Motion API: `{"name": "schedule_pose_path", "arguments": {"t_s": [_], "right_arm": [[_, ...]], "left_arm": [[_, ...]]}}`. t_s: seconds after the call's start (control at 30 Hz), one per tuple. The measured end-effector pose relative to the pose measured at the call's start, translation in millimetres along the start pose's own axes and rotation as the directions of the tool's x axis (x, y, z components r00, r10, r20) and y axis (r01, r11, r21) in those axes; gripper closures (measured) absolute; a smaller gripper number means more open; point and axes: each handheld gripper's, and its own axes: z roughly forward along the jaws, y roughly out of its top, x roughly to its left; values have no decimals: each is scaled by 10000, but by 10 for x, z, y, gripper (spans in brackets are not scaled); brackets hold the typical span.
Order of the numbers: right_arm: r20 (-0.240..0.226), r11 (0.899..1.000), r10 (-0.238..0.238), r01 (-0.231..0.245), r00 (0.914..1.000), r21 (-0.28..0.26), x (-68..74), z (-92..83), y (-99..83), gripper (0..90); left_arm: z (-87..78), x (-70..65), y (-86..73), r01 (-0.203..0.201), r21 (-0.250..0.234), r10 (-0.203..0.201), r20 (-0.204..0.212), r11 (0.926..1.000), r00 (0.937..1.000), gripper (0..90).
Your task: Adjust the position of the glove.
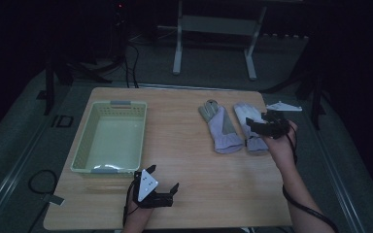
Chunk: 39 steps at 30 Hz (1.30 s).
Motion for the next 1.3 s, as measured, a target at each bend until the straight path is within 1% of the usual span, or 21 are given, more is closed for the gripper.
{"name": "schedule_pose_path", "arguments": {"t_s": [0.03,0.07,0.1,0.13,0.27,0.3,0.33,0.4,0.5,0.63,0.67,0.8,0.83,0.9,0.97,1.03,1.07,1.1,1.23,1.27,1.3], "right_arm": [[-77,9998,-132,133,9999,128,10,40,6,330],[-49,9989,-361,363,9993,293,24,94,10,355],[-138,9978,-456,462,9989,468,36,167,9,378],[-138,9978,-456,462,9989,468,36,167,9,378],[-451,9954,-410,447,9981,847,46,330,-3,411],[-506,9935,-435,485,9978,1032,58,409,-15,424],[-506,9935,-435,485,9978,1032,58,409,-15,424],[-594,9912,-397,468,9974,1242,71,501,-30,430],[-715,9877,-466,566,9964,1457,101,606,-40,445],[-862,9820,-700,839,9938,1695,158,753,-43,460],[-822,9807,-734,869,9939,1751,174,797,-40,481],[-881,9752,-877,1036,9922,1954,213,934,-47,491],[-881,9752,-877,1036,9922,1954,213,934,-47,491],[-894,9699,-849,1028,9924,2206,221,1041,-70,492],[-828,9667,-861,1034,9928,2339,216,1101,-89,504],[-861,9661,-829,1012,9928,2377,211,1121,-96,506],[-855,9647,-864,1048,9926,2415,212,1144,-105,510],[-889,9611,-1044,1234,9906,2469,218,1190,-125,510],[-928,9571,-1221,1419,9882,2525,219,1234,-150,513],[-940,9551,-1298,1499,9871,2556,220,1252,-160,514],[-932,9502,-1382,1585,9860,2683,222,1290,-180,514]], "left_arm": [[0,0,0,-4,3,4,6,10000,10000,2],[1,0,0,-8,8,8,9,10000,10000,2],[1,0,1,-9,10,9,11,10000,10000,2],[1,0,1,-9,12,9,19,10000,10000,2],[2,0,1,-21,20,21,37,10000,10000,2],[2,-1,1,-32,21,32,41,10000,10000,3],[2,-1,1,-32,21,32,41,10000,10000,2],[2,0,1,-37,26,37,48,10000,10000,2],[2,1,1,-33,35,32,58,10000,10000,2],[3,1,2,-47,43,47,70,10000,10000,2],[3,1,2,-48,43,48,78,10000,10000,2],[3,11,2,23,52,-23,109,10000,9999,2],[3,11,2,23,52,-23,109,10000,9999,2],[2,11,2,31,38,-31,110,10000,9999,3],[2,6,1,-5,35,4,107,10000,9999,2],[3,3,1,-5,28,4,109,10000,9999,2],[3,4,1,5,28,-5,124,10000,9999,2],[2,7,1,4,37,-4,133,10000,9999,2],[1,6,1,17,31,-18,135,10000,9999,2],[2,4,0,21,14,-21,137,10000,9999,2],[1,4,0,22,12,-22,137,10000,9999,2]]}}
